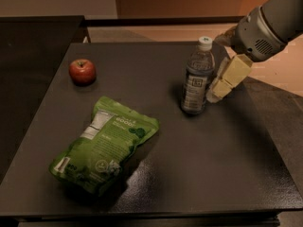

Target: Move blue plastic bottle near apple

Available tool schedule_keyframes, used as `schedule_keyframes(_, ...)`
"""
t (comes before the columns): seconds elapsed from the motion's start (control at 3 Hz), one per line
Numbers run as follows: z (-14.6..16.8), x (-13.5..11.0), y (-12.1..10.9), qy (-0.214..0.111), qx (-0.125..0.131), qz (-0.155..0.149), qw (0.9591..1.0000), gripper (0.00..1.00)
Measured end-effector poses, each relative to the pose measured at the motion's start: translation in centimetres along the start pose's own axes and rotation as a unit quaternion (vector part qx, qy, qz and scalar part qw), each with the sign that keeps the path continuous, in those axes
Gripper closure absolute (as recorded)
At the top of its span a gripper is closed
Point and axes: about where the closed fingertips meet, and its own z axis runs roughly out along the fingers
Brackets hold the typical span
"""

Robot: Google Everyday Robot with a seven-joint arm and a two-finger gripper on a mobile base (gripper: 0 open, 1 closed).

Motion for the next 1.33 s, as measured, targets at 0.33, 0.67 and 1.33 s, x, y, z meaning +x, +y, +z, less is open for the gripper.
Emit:
schedule_keyframes(0.33,1.2,-0.8,-0.1,-0.022,-0.011,-0.003,0.9997,0.00)
schedule_keyframes(0.67,1.8,-1.5,0.0,-0.036,-0.019,-0.006,0.9991,0.18)
schedule_keyframes(1.33,1.6,-2.9,0.1,-0.046,-0.031,-0.013,0.9984,0.65)
